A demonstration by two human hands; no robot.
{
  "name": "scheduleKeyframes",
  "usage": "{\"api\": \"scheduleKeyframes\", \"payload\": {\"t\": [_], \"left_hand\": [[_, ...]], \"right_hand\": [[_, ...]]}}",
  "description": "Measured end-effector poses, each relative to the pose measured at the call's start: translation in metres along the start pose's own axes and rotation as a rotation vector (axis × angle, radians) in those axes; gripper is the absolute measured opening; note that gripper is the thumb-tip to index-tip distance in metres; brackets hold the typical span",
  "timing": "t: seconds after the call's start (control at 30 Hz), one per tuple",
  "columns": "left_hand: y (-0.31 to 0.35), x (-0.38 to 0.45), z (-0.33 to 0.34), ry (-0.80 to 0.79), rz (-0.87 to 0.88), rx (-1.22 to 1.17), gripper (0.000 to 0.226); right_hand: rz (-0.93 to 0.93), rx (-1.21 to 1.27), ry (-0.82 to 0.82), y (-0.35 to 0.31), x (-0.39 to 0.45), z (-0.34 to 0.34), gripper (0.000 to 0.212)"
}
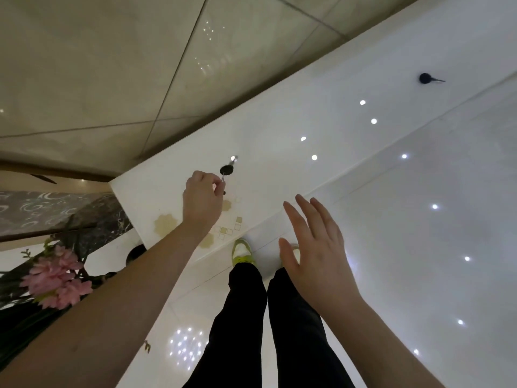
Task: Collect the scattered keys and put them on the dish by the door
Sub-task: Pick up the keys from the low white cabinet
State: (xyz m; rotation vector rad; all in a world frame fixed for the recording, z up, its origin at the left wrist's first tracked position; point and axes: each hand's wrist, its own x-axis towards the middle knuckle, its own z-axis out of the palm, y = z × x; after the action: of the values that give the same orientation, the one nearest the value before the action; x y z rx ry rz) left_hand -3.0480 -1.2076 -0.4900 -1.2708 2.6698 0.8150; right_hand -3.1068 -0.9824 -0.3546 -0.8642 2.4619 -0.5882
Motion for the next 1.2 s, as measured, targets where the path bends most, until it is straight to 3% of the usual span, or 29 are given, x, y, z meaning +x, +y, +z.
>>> {"api": "scheduleKeyframes", "payload": {"t": [0.1,0.2,0.37,0.53,0.7,0.77,0.9,1.1,1.2], "left_hand": [[0.011,-0.018,-0.034,-0.03,0.156,-0.063,0.018],[0.031,-0.038,-0.071,-0.158,0.175,-0.183,0.016],[0.082,-0.079,-0.141,-0.447,-0.067,-0.709,0.019],[0.124,-0.105,-0.187,-0.602,-0.083,-1.122,0.048],[0.158,-0.118,-0.204,-0.744,-0.375,-1.602,0.038],[0.17,-0.121,-0.204,-0.756,-0.446,-1.62,0.044],[0.195,-0.131,-0.204,-0.787,-0.47,-1.421,0.047],[0.248,-0.14,-0.205,-0.89,-0.183,-1.05,0.023],[0.278,-0.139,-0.202,-0.903,-0.066,-0.991,0.019]], "right_hand": [[-0.008,-0.006,0.032,-0.011,-0.009,-0.02,0.051],[-0.008,-0.023,0.057,-0.022,-0.02,-0.045,0.052],[-0.023,-0.069,0.085,-0.04,-0.043,-0.086,0.053],[-0.034,-0.105,0.158,-0.056,-0.066,-0.124,0.053],[-0.004,-0.143,0.256,-0.067,-0.089,-0.152,0.054],[0.015,-0.147,0.315,-0.068,-0.096,-0.16,0.055],[0.087,-0.126,0.389,-0.067,-0.111,-0.173,0.057],[0.166,-0.137,0.446,-0.045,-0.128,-0.197,0.059],[0.199,-0.137,0.461,-0.027,-0.126,-0.213,0.061]]}}
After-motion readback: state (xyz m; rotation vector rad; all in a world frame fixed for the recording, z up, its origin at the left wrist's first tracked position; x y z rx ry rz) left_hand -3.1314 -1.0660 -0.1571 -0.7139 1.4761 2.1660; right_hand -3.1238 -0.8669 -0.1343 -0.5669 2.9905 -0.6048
